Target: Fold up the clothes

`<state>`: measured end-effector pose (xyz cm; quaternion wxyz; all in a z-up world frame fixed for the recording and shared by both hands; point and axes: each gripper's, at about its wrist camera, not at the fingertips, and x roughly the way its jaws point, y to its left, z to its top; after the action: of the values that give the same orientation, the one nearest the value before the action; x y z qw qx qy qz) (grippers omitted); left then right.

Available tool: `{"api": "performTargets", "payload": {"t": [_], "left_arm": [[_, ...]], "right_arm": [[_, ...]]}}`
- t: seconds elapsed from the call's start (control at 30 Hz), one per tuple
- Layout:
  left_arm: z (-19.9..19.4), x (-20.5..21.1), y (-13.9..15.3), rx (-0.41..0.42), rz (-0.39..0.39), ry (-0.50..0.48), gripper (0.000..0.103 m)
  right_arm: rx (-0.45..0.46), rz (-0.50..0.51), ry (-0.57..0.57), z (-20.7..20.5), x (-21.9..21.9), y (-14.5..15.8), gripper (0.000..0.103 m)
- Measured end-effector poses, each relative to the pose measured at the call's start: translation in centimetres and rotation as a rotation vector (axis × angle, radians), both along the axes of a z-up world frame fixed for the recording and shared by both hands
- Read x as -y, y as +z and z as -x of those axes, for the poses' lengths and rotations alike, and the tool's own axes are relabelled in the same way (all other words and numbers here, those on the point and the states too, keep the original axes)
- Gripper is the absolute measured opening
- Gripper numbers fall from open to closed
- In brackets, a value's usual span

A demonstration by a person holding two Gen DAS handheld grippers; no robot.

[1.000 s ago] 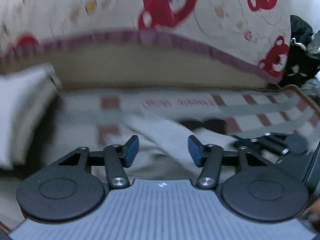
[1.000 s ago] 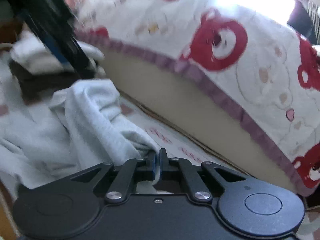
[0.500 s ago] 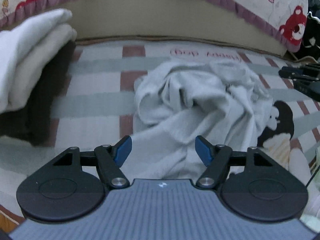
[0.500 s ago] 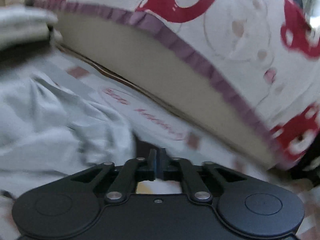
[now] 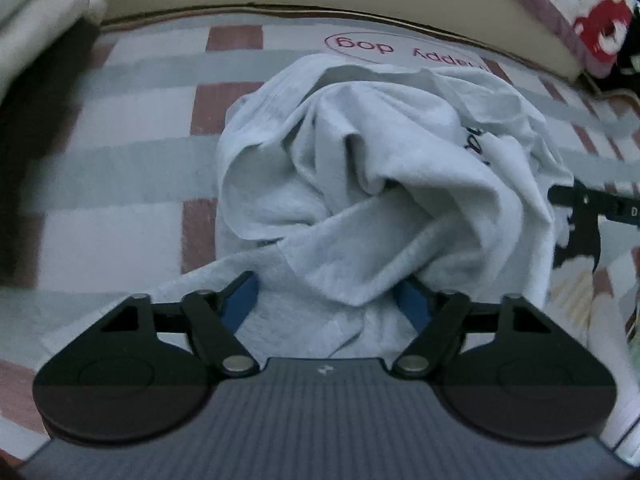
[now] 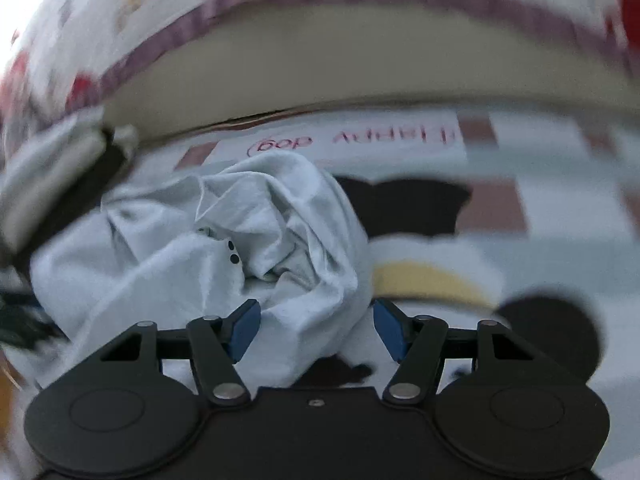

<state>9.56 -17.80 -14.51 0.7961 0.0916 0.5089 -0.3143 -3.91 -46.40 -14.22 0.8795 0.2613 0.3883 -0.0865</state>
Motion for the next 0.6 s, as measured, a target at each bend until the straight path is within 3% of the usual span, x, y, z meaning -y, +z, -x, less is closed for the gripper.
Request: {"api": "performTargets", "payload": {"t": [0.07,0.13,0.17,0.23,0.3,0.37,0.5,0.6], "left_arm": [[0.6,1.2,0.0,0.042,-0.048,-0.062,0.027],[1.5,2.6,0.9,0.124,-0.115,-0.106,0.023],[1.9,3.2,1.4,0.172,-0.147,-0.123,0.021],[2.8,4.0,2.4,0.308,-0.222,-0.132,0.020],[4.4,5.0,3.0,0.534,-0.349,-0.154,0.020],[5.3,5.4,3.2,0.664,-0.425,-0.163,0.013],[4.9,4.6,4.6,0.693,-0.402,-0.075,0.008],[5.0,4.2,5.5,0.836,-0.444,-0.013,0.003]], "right_arm": [[0.002,-0.146,-0.081,-0.2,0.3,-1.7,0.068],[0.005,-0.280,-0.154,-0.6,0.5,-3.4,0.067],[0.006,-0.276,-0.154,-0.9,0.1,-3.7,0.066],[0.005,-0.161,-0.093,-1.7,-1.3,-3.1,0.035],[0.058,-0.027,-0.004,-1.7,-2.9,-1.9,0.022],[0.135,0.098,0.071,-0.9,-4.4,-0.3,0.017],[0.181,0.293,0.122,-0.1,-5.9,3.0,0.014],[0.175,0.393,0.116,-0.4,-6.1,4.3,0.012]]}}
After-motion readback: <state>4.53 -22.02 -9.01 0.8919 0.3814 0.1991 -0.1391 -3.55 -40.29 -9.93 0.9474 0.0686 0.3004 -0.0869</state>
